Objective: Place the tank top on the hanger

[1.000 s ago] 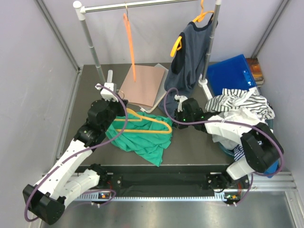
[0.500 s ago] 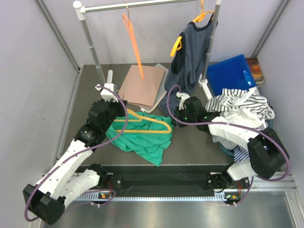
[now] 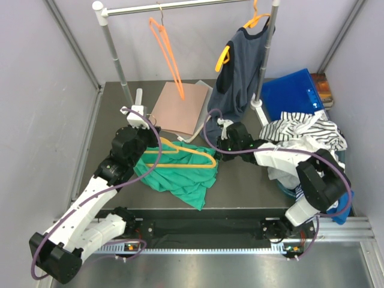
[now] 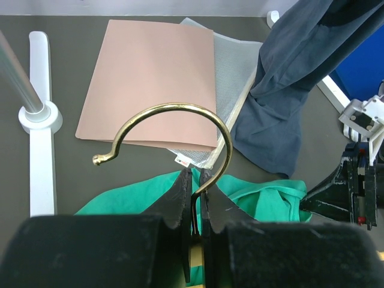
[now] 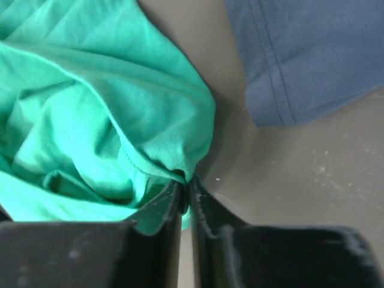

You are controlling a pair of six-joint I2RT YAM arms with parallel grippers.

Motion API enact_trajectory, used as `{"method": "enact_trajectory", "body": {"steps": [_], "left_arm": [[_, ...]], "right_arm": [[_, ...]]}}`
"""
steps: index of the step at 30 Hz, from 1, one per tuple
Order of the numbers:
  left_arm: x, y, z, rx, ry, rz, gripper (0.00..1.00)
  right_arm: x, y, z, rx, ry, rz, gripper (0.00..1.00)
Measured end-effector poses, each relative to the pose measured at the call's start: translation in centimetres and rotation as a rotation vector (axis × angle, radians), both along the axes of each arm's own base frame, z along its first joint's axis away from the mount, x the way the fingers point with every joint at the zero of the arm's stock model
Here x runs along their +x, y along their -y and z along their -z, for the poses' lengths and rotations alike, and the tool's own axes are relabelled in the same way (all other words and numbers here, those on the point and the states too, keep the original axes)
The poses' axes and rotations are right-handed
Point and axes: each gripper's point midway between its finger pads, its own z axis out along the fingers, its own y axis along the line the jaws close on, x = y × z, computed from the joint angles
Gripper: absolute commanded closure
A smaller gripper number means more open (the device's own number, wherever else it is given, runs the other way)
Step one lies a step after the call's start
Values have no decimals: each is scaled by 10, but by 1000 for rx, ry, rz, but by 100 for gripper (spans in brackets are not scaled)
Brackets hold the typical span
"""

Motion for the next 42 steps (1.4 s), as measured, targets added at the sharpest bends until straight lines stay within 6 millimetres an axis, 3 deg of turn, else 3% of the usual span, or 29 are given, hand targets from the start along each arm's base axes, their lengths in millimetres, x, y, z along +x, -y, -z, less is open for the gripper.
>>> {"method": "enact_trajectory", "body": {"steps": [8,13,18,25,29,42], "left_arm": [[8,-6,9,16,5,-49,100],[15,-8,31,43,-24,-76,100],[24,-4,37,44,-29,-77,100],[31,-1,38,29,-21,-84,100],[33,-3,35,22,-9,-100,100],[31,-3,26,8,14,-97,100]], "right_arm": [[-10,12,-7,-41,-6,-8,100],[-24,24,-47,-24,43,-13,100],[-36,27,-84,11,67,-34,100],[-50,24,-110,6,64,-93,100],[-56,26,-115,-21,60,-121,100],[-67,37,-107,-77,30,-140,100]]}}
